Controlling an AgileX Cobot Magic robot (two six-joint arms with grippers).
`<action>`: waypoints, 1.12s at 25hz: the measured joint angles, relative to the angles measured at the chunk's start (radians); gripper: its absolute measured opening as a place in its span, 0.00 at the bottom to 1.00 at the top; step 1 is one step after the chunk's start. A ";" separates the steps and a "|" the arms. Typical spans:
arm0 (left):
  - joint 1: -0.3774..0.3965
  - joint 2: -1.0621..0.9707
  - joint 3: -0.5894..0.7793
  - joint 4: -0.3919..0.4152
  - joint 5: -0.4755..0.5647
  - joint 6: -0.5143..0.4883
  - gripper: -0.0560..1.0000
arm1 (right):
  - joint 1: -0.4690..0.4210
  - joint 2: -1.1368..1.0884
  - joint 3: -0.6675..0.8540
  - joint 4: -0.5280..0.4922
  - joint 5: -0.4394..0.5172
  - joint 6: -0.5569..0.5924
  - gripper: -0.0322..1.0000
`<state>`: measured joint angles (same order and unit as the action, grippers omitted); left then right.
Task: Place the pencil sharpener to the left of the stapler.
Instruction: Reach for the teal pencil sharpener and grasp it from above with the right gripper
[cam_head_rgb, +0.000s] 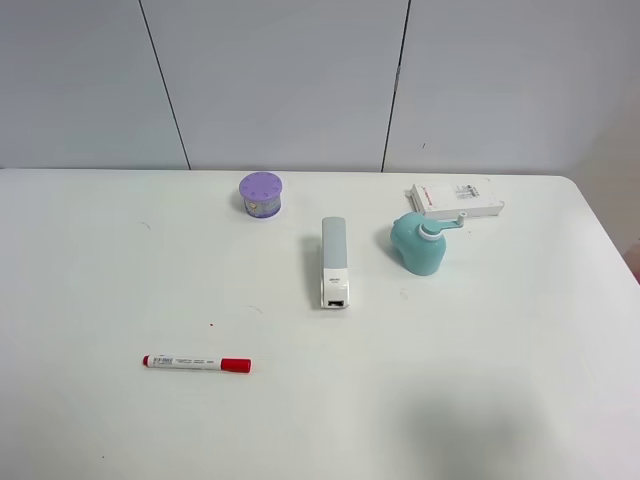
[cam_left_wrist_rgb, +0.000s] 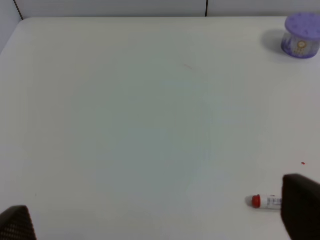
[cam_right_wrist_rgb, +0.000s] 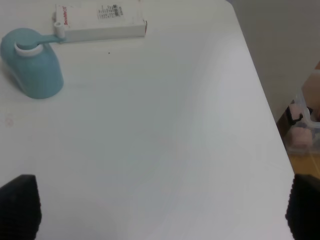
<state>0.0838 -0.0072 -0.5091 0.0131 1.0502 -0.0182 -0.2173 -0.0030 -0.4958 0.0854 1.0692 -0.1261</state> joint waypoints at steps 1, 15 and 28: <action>0.000 0.000 0.000 0.000 0.000 0.000 1.00 | 0.000 0.000 0.000 0.000 0.000 0.000 0.98; 0.000 0.000 0.000 0.000 0.000 0.000 1.00 | 0.000 0.011 -0.003 0.011 -0.003 0.011 0.98; 0.000 0.000 0.000 0.000 0.000 0.000 1.00 | 0.000 0.593 -0.406 0.027 0.132 -0.038 0.98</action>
<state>0.0838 -0.0072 -0.5091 0.0131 1.0502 -0.0182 -0.2173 0.5898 -0.9020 0.1129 1.2009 -0.1640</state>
